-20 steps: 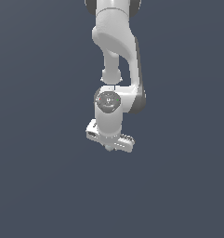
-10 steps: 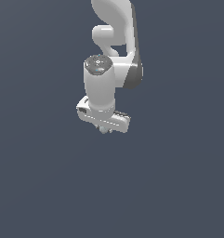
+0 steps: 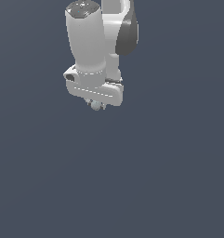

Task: Pick up the object and move it to a goal position.

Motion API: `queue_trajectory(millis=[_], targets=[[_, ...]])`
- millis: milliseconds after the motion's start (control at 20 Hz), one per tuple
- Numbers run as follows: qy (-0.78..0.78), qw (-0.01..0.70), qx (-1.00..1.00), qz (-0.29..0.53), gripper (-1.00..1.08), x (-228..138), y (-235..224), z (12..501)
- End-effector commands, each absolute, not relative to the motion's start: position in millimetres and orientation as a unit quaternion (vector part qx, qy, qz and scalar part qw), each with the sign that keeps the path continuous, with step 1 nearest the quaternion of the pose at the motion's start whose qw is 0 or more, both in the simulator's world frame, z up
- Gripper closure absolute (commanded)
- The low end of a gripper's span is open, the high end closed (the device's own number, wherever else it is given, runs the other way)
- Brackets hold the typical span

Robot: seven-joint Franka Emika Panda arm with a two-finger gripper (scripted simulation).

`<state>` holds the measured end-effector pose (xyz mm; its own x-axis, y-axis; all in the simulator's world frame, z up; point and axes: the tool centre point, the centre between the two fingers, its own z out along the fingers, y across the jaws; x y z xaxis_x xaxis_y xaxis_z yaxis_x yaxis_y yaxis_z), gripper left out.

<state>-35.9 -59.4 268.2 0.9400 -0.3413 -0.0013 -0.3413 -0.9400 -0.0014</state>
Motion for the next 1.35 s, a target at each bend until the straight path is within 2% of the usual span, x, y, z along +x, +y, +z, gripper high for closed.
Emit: queue_trajectory(millis=[0,700,1300], targets=[[0.173,0.001,-0.985,0.000,1.08,-49,-67,295],[0.174,0.001,-0.985,0.000,1.08,-107,-103,419],[0.173,0.000,-0.985,0.000,1.08,-120,-113,454]])
